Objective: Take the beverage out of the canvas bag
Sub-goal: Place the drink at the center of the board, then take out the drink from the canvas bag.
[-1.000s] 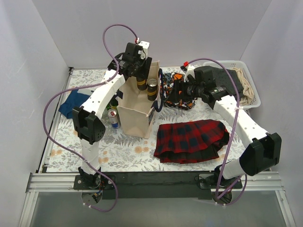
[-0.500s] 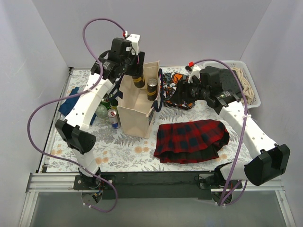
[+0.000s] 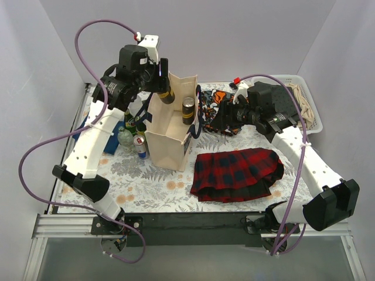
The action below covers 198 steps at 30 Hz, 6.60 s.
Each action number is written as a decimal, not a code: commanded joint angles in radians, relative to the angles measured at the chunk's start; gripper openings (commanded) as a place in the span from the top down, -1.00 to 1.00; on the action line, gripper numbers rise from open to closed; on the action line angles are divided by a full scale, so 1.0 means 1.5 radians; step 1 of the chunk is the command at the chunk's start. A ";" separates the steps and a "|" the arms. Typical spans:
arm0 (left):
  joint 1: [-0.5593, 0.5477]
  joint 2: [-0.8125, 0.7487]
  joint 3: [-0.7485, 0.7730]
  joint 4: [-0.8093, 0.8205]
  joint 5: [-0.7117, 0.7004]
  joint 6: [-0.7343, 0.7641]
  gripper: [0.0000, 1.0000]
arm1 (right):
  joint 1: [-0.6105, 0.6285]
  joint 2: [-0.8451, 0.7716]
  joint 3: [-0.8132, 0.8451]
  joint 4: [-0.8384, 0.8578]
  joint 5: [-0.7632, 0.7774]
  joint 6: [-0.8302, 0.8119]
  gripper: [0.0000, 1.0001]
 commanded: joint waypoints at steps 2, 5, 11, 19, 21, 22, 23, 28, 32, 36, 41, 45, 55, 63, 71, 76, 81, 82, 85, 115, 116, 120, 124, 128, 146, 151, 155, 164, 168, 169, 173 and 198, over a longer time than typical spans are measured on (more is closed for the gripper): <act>-0.001 -0.079 0.032 -0.030 -0.085 -0.037 1.00 | -0.003 -0.009 0.006 0.009 -0.026 0.000 -0.46; -0.001 -0.112 0.018 -0.063 -0.143 -0.063 1.00 | -0.003 -0.005 0.010 0.009 -0.034 0.002 -0.46; -0.001 -0.204 -0.024 -0.099 -0.223 -0.106 1.00 | -0.003 0.002 0.012 0.011 -0.048 0.002 -0.46; -0.001 -0.237 -0.057 -0.186 -0.270 -0.155 1.00 | -0.002 0.007 0.018 0.013 -0.057 0.006 -0.46; -0.001 -0.250 -0.083 -0.212 -0.275 -0.180 1.00 | -0.002 0.006 0.014 0.013 -0.056 0.006 -0.46; 0.000 -0.259 -0.096 -0.215 -0.283 -0.190 1.00 | -0.001 0.005 0.013 0.014 -0.056 0.005 -0.46; -0.001 -0.280 -0.117 -0.218 -0.287 -0.198 1.00 | -0.002 0.006 0.012 0.014 -0.057 0.005 -0.46; 0.000 -0.342 -0.245 -0.209 -0.299 -0.256 1.00 | -0.001 0.009 0.008 0.016 -0.061 0.006 -0.46; -0.001 -0.397 -0.333 -0.184 -0.331 -0.283 1.00 | -0.002 0.011 0.004 0.018 -0.059 0.005 -0.46; -0.001 -0.436 -0.414 -0.140 -0.363 -0.286 1.00 | -0.001 0.012 0.003 0.019 -0.059 0.004 -0.46; -0.001 -0.449 -0.513 -0.072 -0.366 -0.283 1.00 | -0.002 0.013 0.004 0.019 -0.059 0.005 -0.46; -0.001 -0.451 -0.569 -0.017 -0.358 -0.272 1.00 | -0.002 0.010 -0.003 0.019 -0.054 0.004 -0.46; 0.011 -0.441 -0.677 0.095 -0.329 -0.248 1.00 | -0.001 0.000 -0.018 0.019 -0.044 0.003 -0.46; 0.081 -0.449 -0.745 0.162 -0.269 -0.219 1.00 | -0.001 -0.001 -0.022 0.018 -0.042 0.000 -0.46; 0.118 -0.436 -0.797 0.215 -0.233 -0.200 1.00 | -0.001 0.003 -0.020 0.018 -0.041 -0.001 -0.46; 0.127 -0.430 -0.833 0.245 -0.225 -0.197 1.00 | -0.001 0.006 -0.020 0.019 -0.041 -0.002 -0.46; 0.137 -0.416 -0.839 0.266 -0.222 -0.200 1.00 | -0.002 0.009 -0.018 0.019 -0.043 -0.001 -0.46; 0.138 -0.410 -0.840 0.268 -0.221 -0.201 1.00 | -0.002 0.008 -0.018 0.018 -0.043 -0.002 -0.46; 0.142 -0.402 -0.844 0.275 -0.222 -0.202 0.92 | -0.002 0.008 -0.019 0.018 -0.043 -0.002 -0.46; 0.154 -0.372 -0.861 0.288 -0.205 -0.198 0.00 | -0.001 0.005 -0.031 0.018 -0.037 -0.003 -0.46; 0.154 -0.372 -0.859 0.287 -0.206 -0.197 -0.03 | -0.001 0.005 -0.032 0.017 -0.037 -0.002 -0.46; 0.155 -0.372 -0.858 0.286 -0.207 -0.195 -0.06 | -0.001 0.003 -0.033 0.017 -0.035 -0.003 -0.46; 0.155 -0.369 -0.860 0.287 -0.207 -0.195 -0.08 | -0.002 0.001 -0.032 0.017 -0.034 -0.005 -0.46; 0.155 -0.364 -0.858 0.286 -0.206 -0.196 -0.33 | -0.002 0.001 -0.033 0.017 -0.035 -0.006 -0.46; 0.155 -0.387 -0.805 0.242 -0.232 -0.184 -0.47 | -0.001 0.005 -0.033 0.018 -0.036 -0.005 -0.46; 0.155 -0.391 -0.744 0.204 -0.244 -0.182 -0.47 | -0.002 0.007 -0.031 0.017 -0.038 -0.005 -0.46; 0.154 -0.396 -0.661 0.182 -0.243 -0.164 -0.47 | -0.001 0.008 -0.030 0.018 -0.034 -0.005 -0.46; 0.155 -0.319 -0.439 0.177 0.022 -0.094 -0.47 | -0.001 0.017 -0.021 0.018 -0.032 -0.005 -0.46; 0.148 -0.228 -0.334 0.183 0.201 -0.081 -0.45 | -0.002 0.020 -0.018 0.016 -0.028 -0.005 -0.45; 0.141 -0.209 -0.319 0.190 0.218 -0.075 -0.46 | -0.001 0.020 -0.018 0.017 -0.027 -0.006 -0.46; 0.060 -0.090 -0.246 0.189 0.209 -0.035 -0.46 | -0.001 0.014 -0.023 0.017 -0.012 -0.005 -0.46; -0.031 0.240 -0.146 0.259 0.046 -0.064 -0.44 | -0.004 0.070 0.017 -0.009 0.017 -0.022 -0.46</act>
